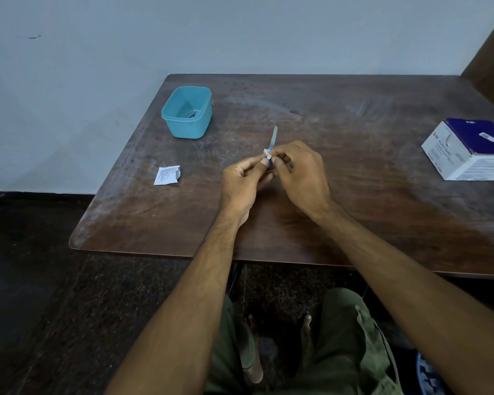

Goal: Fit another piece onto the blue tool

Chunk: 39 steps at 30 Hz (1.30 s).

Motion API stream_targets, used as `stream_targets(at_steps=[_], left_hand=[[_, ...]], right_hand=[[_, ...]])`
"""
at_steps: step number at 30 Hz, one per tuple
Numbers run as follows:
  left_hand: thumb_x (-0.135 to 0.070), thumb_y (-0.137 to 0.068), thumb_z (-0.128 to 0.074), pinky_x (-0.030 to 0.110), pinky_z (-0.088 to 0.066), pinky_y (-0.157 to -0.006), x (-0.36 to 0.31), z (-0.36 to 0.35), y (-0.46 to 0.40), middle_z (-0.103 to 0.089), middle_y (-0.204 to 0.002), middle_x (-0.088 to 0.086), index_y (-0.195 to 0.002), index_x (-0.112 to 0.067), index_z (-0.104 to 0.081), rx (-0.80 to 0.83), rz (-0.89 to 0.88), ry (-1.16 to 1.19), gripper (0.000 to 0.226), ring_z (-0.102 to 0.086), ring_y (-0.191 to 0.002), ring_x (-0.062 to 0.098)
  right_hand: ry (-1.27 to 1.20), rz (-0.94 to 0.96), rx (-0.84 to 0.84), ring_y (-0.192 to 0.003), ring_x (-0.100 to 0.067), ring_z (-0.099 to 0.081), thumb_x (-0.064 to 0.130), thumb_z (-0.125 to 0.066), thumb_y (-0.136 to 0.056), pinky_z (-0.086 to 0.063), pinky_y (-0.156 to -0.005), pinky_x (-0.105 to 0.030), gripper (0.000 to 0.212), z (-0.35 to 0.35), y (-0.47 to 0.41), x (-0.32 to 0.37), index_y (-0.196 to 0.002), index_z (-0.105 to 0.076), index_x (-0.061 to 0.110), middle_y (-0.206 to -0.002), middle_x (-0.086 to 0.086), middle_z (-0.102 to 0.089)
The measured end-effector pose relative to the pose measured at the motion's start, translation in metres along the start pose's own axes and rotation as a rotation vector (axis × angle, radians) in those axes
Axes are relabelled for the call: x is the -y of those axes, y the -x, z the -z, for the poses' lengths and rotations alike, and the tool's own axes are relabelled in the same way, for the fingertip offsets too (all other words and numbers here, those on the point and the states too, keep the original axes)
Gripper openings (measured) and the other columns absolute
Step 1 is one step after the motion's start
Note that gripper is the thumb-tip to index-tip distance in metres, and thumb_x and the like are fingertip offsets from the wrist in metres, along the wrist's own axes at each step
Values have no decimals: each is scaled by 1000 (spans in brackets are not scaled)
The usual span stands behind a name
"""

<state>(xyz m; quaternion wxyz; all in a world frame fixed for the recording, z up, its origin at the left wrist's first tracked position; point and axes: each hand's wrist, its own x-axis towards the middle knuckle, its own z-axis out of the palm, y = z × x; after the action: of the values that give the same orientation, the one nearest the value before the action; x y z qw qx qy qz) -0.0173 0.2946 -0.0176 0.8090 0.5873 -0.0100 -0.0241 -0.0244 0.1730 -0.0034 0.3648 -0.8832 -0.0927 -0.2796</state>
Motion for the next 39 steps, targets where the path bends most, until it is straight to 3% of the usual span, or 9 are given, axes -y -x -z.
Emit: stream_targets(at_steps=[4, 8, 11, 14, 18, 22, 26, 29, 39], left_hand=[[-1, -94, -56, 17, -56, -68, 1, -1, -2, -74, -80, -2, -108, 0, -67, -12, 28, 4, 18, -71, -77, 8], [1, -90, -61, 15, -55, -66, 0, -2, -2, -74, -80, 2, -102, 0, -68, 6, 29, -17, 14, -71, -73, 10], [4, -85, -67, 18, -56, -69, 0, -3, -3, -75, -78, 5, -98, -2, -69, -7, 24, -23, 15, -71, -71, 13], [4, -82, -69, 24, -58, -76, 0, -3, -5, -75, -86, 12, -101, -2, -69, -21, 59, -32, 19, -72, -77, 20], [5, -82, -69, 19, -57, -67, 0, -5, -4, -74, -73, 4, -87, -5, -69, -44, 59, -32, 11, -71, -66, 14], [4, -83, -69, 17, -56, -66, 0, -4, -4, -74, -77, 6, -92, -2, -69, -38, 68, -38, 11, -71, -69, 14], [2, -84, -69, 17, -56, -68, -2, -4, -2, -74, -85, 11, -95, -3, -69, -43, 76, -79, 12, -72, -72, 14], [2, -83, -70, 18, -57, -68, -1, -3, -3, -74, -78, 7, -92, -2, -69, -48, 79, -58, 10, -72, -70, 14], [1, -85, -67, 27, -59, -76, -2, -5, 0, -74, -82, 13, -93, 0, -70, -62, 64, -142, 8, -72, -71, 18]], right_hand=[[-38, -50, 20, -75, -6, -58, 7, -63, -85, -42, -67, -8, 17, -2, 3, 2, -95, -73, 15, -88, 3, -65], [-215, -171, -26, -71, -11, -66, 8, -66, -85, -52, -63, -17, 12, -2, 4, 1, -91, -72, 17, -89, 0, -69], [-242, -203, -55, -68, -6, -64, 9, -66, -85, -48, -61, -12, 11, 2, 0, 0, -88, -72, 18, -88, 2, -70], [-97, -99, -51, -74, -4, -60, 9, -63, -87, -46, -66, -12, 13, 8, 0, -4, -92, -73, 15, -90, 2, -68], [155, 166, 105, -84, -23, -60, 20, -47, -87, -49, -68, -32, 28, 12, 4, -6, -99, -71, 10, -92, -4, -63], [438, 360, 177, -73, -32, -57, 3, -70, -76, -45, -58, -33, 21, 17, -5, -12, -96, -71, 7, -85, -10, -61], [469, 321, 164, -72, -34, -56, 2, -67, -78, -47, -54, -36, 19, 18, -22, -13, -96, -72, 5, -83, -13, -60], [439, 380, 213, -75, -32, -57, 11, -64, -84, -46, -54, -33, 16, 15, -13, -9, -97, -72, 6, -86, -11, -62], [420, 300, 181, -71, -33, -59, 3, -75, -74, -44, -54, -31, 21, 15, -15, -5, -95, -73, 3, -84, -13, -63]])
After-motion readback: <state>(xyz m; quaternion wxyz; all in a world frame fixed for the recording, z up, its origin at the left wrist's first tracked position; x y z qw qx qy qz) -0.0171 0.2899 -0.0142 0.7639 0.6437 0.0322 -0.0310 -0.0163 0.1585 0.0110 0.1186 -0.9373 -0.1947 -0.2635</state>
